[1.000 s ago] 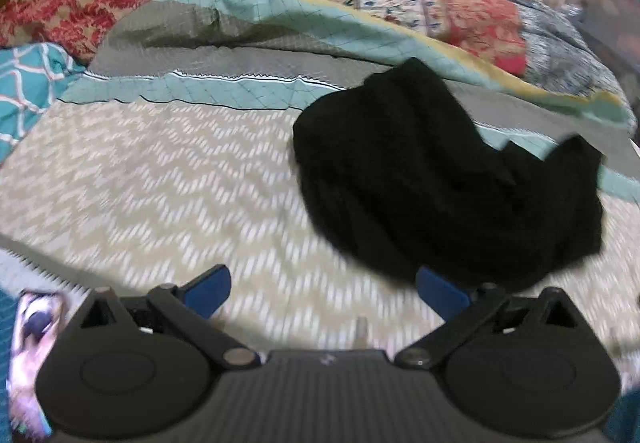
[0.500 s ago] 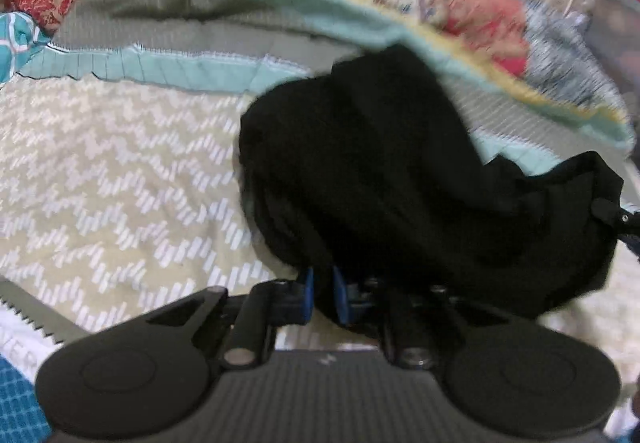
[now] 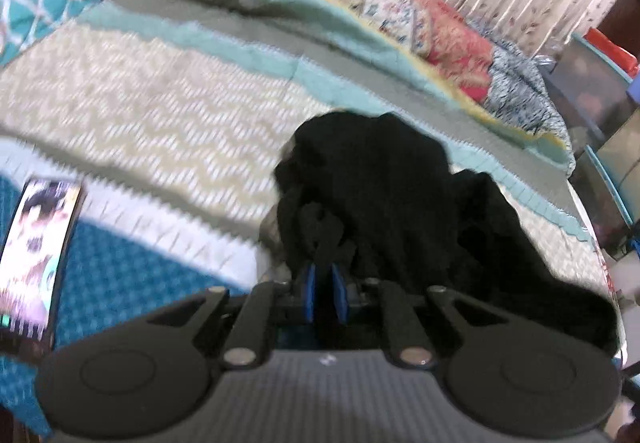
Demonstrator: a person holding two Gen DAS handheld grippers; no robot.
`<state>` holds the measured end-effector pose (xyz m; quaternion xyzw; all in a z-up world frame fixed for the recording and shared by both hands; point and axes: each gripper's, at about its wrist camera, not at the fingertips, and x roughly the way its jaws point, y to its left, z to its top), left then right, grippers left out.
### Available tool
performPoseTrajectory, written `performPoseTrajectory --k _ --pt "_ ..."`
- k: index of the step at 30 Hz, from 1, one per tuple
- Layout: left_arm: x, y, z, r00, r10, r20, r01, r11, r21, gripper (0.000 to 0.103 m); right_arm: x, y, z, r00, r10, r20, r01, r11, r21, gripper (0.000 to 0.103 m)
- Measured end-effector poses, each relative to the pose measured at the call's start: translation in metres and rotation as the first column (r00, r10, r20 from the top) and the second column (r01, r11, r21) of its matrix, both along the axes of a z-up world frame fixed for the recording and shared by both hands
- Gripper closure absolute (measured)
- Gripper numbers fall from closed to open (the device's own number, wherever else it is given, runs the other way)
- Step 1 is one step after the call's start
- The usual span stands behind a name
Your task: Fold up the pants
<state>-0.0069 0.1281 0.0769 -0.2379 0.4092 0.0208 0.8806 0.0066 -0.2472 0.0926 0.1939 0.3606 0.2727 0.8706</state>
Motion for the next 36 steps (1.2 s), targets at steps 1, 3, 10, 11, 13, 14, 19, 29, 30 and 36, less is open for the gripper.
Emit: performPoseTrajectory --k 1,3,10,11,13,14,19,29,30,36 --pt "-0.002 0.004 -0.001 1.000 0.005 -0.005 -0.005 1.000 -0.014 0.093 -0.005 0.002 -0.004 0.999 0.003 -0.032 -0.005 0.998 -0.056 0.078" --pt "-0.007 0.010 -0.003 1.000 0.014 -0.005 -0.014 1.000 -0.012 0.092 -0.005 -0.006 -0.003 0.998 -0.060 -0.034 0.056 0.993 -0.100 0.059" --pt "0.009 0.018 -0.011 0.995 0.100 -0.003 -0.100 0.992 0.080 0.037 0.078 -0.020 0.008 0.958 -0.280 0.063 0.286 0.949 -0.131 0.021" --pt "0.015 0.017 -0.016 0.994 0.104 -0.019 -0.102 0.992 0.078 0.029 0.100 -0.008 0.000 0.962 -0.266 0.055 0.272 0.950 -0.151 0.014" --pt "0.027 0.014 -0.026 0.996 0.086 -0.036 -0.084 0.995 0.055 0.026 0.130 0.009 -0.023 0.974 -0.225 -0.006 0.221 0.963 -0.156 0.015" --pt "0.032 0.011 -0.030 0.995 0.080 -0.052 -0.077 0.995 0.059 0.026 0.148 0.026 -0.037 0.982 -0.178 -0.059 0.168 0.974 -0.154 0.015" --pt "0.054 -0.006 -0.044 0.995 0.016 -0.099 -0.010 0.998 0.066 0.086 0.201 0.085 -0.092 0.963 -0.100 -0.251 0.007 0.938 -0.346 0.083" --pt "0.030 0.024 0.001 0.994 0.113 0.007 -0.113 0.993 -0.032 0.093 0.193 -0.103 0.079 0.750 -0.616 0.240 0.658 0.732 -0.179 0.093" --pt "0.025 0.026 -0.001 0.993 0.121 -0.004 -0.121 0.991 -0.051 0.093 0.179 -0.122 0.088 0.701 -0.664 0.261 0.710 0.685 -0.164 0.093" --pt "-0.007 -0.002 -0.017 0.994 0.060 -0.090 -0.064 0.997 -0.037 0.093 0.089 -0.183 0.065 0.561 -0.797 0.225 0.825 0.515 -0.233 0.091"
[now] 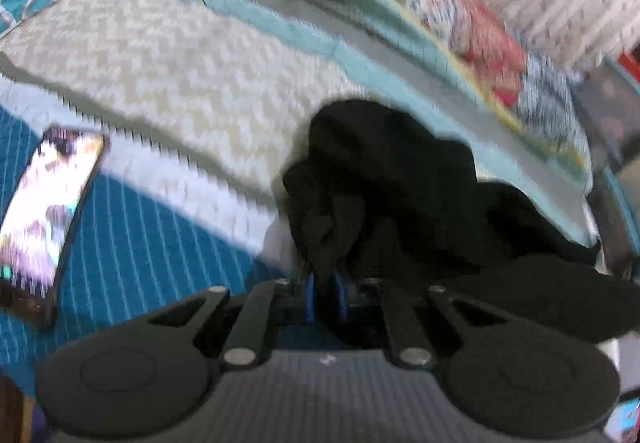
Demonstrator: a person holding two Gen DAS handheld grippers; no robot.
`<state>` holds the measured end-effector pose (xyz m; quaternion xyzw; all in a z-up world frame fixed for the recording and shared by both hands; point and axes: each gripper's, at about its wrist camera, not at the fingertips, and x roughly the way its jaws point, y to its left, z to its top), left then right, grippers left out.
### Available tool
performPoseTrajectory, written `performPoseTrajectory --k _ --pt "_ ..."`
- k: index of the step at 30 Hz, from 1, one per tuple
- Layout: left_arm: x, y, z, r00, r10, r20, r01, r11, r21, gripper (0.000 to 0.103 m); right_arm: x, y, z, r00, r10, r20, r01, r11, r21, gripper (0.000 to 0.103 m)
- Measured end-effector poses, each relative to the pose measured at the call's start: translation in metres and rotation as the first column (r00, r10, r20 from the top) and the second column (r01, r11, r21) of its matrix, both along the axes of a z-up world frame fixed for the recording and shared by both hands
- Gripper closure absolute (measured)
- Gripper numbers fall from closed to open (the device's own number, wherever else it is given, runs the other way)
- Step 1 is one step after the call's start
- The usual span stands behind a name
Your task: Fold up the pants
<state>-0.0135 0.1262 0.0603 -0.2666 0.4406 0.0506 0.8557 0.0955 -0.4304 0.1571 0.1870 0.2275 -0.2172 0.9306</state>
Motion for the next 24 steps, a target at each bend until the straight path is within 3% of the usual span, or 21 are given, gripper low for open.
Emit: performPoseTrajectory --k 5,7,10,13,15,16,18,22,23,24 --pt "-0.016 -0.022 -0.009 0.993 -0.096 -0.062 0.098 0.995 0.031 0.090 -0.061 -0.016 -0.064 0.965 -0.166 -0.202 0.183 0.980 0.072 0.086" --pt "-0.021 -0.016 0.003 0.995 -0.098 -0.027 0.100 0.993 0.060 0.087 -0.074 -0.012 -0.069 0.958 -0.202 -0.204 0.221 0.973 0.073 0.086" --pt "-0.022 0.003 0.032 0.997 -0.032 0.066 0.020 0.984 0.176 0.079 -0.085 -0.010 -0.052 0.969 -0.183 -0.168 0.191 0.981 0.034 0.086" --pt "-0.011 0.005 0.052 0.986 -0.038 0.160 -0.021 0.934 0.355 0.071 -0.069 -0.005 -0.028 0.981 -0.177 -0.084 0.175 0.984 -0.037 0.078" --pt "0.004 -0.009 0.055 0.980 -0.107 0.167 0.009 0.865 0.501 0.068 -0.061 -0.009 -0.026 0.980 -0.200 -0.022 0.199 0.980 -0.027 0.034" --pt "0.012 -0.018 0.053 0.974 -0.159 0.162 0.045 0.834 0.549 0.067 -0.064 -0.009 -0.026 0.973 -0.232 0.011 0.232 0.972 -0.027 0.029" --pt "0.023 -0.035 0.049 0.958 -0.245 0.149 0.115 0.804 0.584 0.062 -0.072 -0.016 -0.029 0.947 -0.315 0.058 0.316 0.949 -0.013 0.029" --pt "0.040 -0.056 0.034 0.929 -0.354 0.106 0.229 0.777 0.586 0.055 -0.110 -0.031 -0.030 0.824 -0.551 0.133 0.552 0.833 0.030 0.035" --pt "0.044 -0.057 0.031 0.927 -0.363 0.094 0.249 0.783 0.569 0.051 -0.113 -0.032 -0.026 0.822 -0.552 0.141 0.554 0.832 0.027 0.036" --pt "0.046 -0.053 0.027 0.929 -0.359 0.086 0.259 0.801 0.539 0.046 -0.109 -0.031 -0.022 0.850 -0.508 0.136 0.511 0.860 0.021 0.036"
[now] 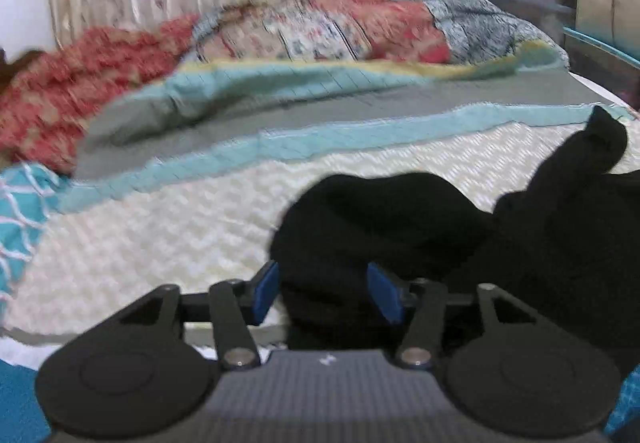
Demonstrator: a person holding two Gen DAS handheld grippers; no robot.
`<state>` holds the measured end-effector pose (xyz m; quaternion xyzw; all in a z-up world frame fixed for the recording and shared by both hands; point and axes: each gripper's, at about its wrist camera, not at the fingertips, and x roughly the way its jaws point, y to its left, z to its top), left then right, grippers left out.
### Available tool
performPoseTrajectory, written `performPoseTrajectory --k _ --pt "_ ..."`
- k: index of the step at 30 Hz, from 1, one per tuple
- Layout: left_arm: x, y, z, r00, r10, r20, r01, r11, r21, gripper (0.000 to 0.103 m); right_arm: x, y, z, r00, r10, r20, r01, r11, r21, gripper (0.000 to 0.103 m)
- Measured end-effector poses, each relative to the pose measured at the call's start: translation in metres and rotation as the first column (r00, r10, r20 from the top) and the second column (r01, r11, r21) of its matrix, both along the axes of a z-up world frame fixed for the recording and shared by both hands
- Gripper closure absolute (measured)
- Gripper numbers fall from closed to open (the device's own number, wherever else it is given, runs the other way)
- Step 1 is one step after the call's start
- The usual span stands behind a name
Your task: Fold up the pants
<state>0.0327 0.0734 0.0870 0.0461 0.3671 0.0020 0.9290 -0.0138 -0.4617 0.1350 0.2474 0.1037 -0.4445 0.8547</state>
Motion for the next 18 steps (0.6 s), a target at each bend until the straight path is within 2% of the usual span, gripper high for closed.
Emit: performPoseTrajectory --k 2,3,4,6,7,9,10,11,12,13,14,15,16,17,18 --pt "0.013 0.015 -0.003 0.996 0.051 -0.068 -0.059 0.990 -0.126 0.044 0.024 0.008 0.006 0.986 0.155 -0.060 -0.155 0.988 0.003 0.036" --pt "0.018 0.025 -0.005 0.991 0.083 -0.107 -0.103 0.975 -0.196 0.042 0.039 0.017 0.006 0.968 0.235 -0.086 -0.235 0.972 0.008 0.036" --pt "0.025 0.040 -0.007 0.980 0.127 -0.154 -0.168 0.941 -0.293 0.040 0.058 0.027 0.006 0.938 0.326 -0.115 -0.325 0.945 0.024 0.036" --pt "0.036 0.070 -0.016 0.948 0.206 -0.240 -0.298 0.837 -0.459 0.020 0.100 0.045 -0.002 0.856 0.487 -0.171 -0.480 0.873 0.083 0.036" --pt "0.040 0.083 -0.020 0.932 0.230 -0.280 -0.349 0.778 -0.523 0.019 0.123 0.054 -0.008 0.818 0.544 -0.188 -0.531 0.839 0.116 0.036" --pt "0.053 0.099 -0.030 0.909 0.237 -0.343 -0.404 0.701 -0.587 0.021 0.158 0.066 -0.023 0.764 0.611 -0.206 -0.592 0.791 0.154 0.033" --pt "0.060 0.100 -0.034 0.904 0.236 -0.357 -0.415 0.690 -0.594 0.024 0.179 0.073 -0.034 0.727 0.642 -0.244 -0.621 0.766 0.163 0.033" --pt "0.068 0.100 -0.038 0.900 0.236 -0.366 -0.419 0.694 -0.585 0.036 0.198 0.080 -0.047 0.698 0.650 -0.300 -0.632 0.756 0.170 0.033" --pt "0.076 0.097 -0.043 0.895 0.231 -0.383 -0.424 0.709 -0.564 0.065 0.216 0.083 -0.061 0.662 0.653 -0.367 -0.638 0.749 0.182 0.034" --pt "0.084 0.094 -0.049 0.883 0.222 -0.412 -0.435 0.715 -0.547 0.078 0.231 0.087 -0.076 0.619 0.652 -0.438 -0.642 0.741 0.196 0.036" --pt "0.090 0.091 -0.055 0.872 0.208 -0.443 -0.446 0.709 -0.546 0.091 0.241 0.088 -0.090 0.582 0.648 -0.491 -0.643 0.737 0.210 0.066" --pt "0.090 0.089 -0.056 0.871 0.204 -0.447 -0.447 0.705 -0.550 0.092 0.249 0.088 -0.103 0.547 0.640 -0.540 -0.634 0.738 0.233 0.096" --pt "0.091 0.087 -0.052 0.878 0.202 -0.434 -0.436 0.712 -0.550 0.093 0.253 0.082 -0.114 0.524 0.638 -0.564 -0.616 0.742 0.266 0.096" --pt "0.091 0.086 -0.046 0.886 0.202 -0.417 -0.424 0.715 -0.555 0.094 0.249 0.076 -0.114 0.547 0.647 -0.531 -0.607 0.744 0.281 0.096" --pt "0.089 0.089 -0.037 0.896 0.204 -0.395 -0.415 0.702 -0.580 0.094 0.242 0.070 -0.108 0.582 0.653 -0.484 -0.606 0.746 0.278 0.096"
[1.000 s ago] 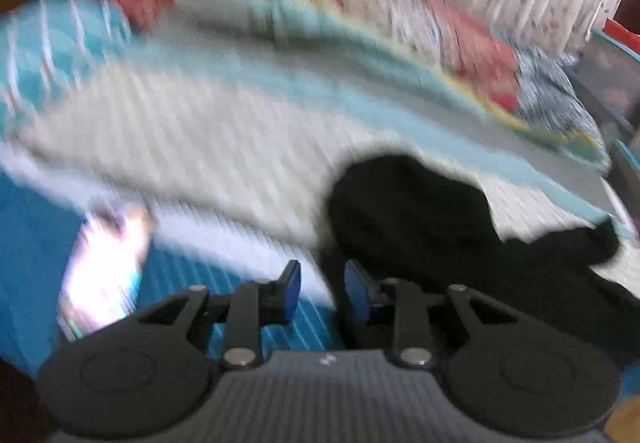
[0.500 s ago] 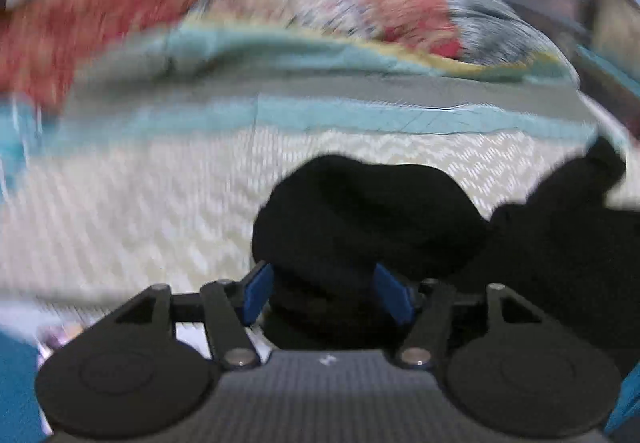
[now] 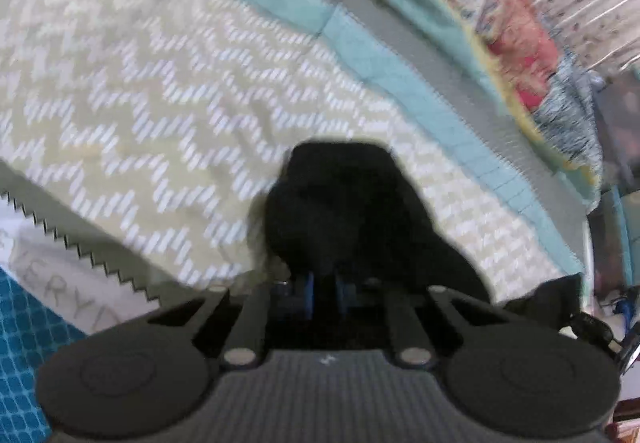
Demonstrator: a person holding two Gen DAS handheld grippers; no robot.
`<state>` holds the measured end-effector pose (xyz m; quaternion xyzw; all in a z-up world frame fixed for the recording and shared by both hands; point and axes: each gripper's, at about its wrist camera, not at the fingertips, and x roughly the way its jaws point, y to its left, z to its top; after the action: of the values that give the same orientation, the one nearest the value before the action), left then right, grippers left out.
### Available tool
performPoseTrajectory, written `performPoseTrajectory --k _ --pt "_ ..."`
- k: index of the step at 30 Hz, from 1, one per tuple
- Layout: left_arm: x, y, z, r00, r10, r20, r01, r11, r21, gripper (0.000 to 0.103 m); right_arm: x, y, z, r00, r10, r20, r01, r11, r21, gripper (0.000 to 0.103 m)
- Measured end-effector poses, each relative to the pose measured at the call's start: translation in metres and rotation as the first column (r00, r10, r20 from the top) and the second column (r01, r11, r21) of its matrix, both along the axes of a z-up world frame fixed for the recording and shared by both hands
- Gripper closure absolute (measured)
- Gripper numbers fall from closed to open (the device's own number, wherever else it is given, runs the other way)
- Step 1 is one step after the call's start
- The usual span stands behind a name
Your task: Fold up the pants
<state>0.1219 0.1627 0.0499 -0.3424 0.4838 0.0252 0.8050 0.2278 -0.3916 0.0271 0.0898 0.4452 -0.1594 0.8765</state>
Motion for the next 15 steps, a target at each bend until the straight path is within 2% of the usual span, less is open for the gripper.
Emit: performPoseTrajectory --k 3,5,8,10,11,12,13,14,15 --pt "0.004 0.014 0.026 0.996 0.050 0.077 -0.043 0.996 -0.083 0.094 -0.011 -0.014 0.037 0.981 -0.022 0.192 0.014 0.999 0.042 0.098" --pt "0.019 0.022 0.048 0.987 0.083 0.134 -0.067 0.991 -0.118 0.094 -0.011 -0.021 0.069 0.942 -0.049 0.332 0.044 0.999 0.024 0.098" --pt "0.058 0.019 0.078 0.961 0.141 0.240 -0.114 0.986 -0.120 0.093 0.009 -0.039 0.099 0.871 -0.151 0.468 0.158 0.987 0.023 0.098" --pt "0.092 0.007 0.082 0.940 0.160 0.302 -0.148 0.987 -0.063 0.080 0.030 -0.048 0.104 0.833 -0.230 0.504 0.259 0.966 0.012 0.095" --pt "0.108 0.000 0.079 0.941 0.147 0.304 -0.154 0.988 0.000 0.061 0.041 -0.052 0.099 0.833 -0.263 0.487 0.312 0.950 -0.021 0.085" --pt "0.122 -0.007 0.074 0.956 0.143 0.258 -0.169 0.982 0.080 0.055 0.053 -0.052 0.091 0.852 -0.292 0.433 0.351 0.934 -0.061 0.069" --pt "0.129 -0.012 0.067 0.970 0.151 0.190 -0.178 0.975 0.133 0.057 0.062 -0.051 0.083 0.886 -0.297 0.357 0.350 0.932 -0.094 0.066" --pt "0.128 -0.015 0.058 0.978 0.135 0.156 -0.156 0.980 0.127 0.057 0.062 -0.049 0.077 0.906 -0.282 0.316 0.328 0.939 -0.103 0.066" --pt "0.122 -0.016 0.053 0.980 0.104 0.171 -0.122 0.988 0.096 0.056 0.054 -0.045 0.074 0.912 -0.249 0.325 0.293 0.952 -0.092 0.064"
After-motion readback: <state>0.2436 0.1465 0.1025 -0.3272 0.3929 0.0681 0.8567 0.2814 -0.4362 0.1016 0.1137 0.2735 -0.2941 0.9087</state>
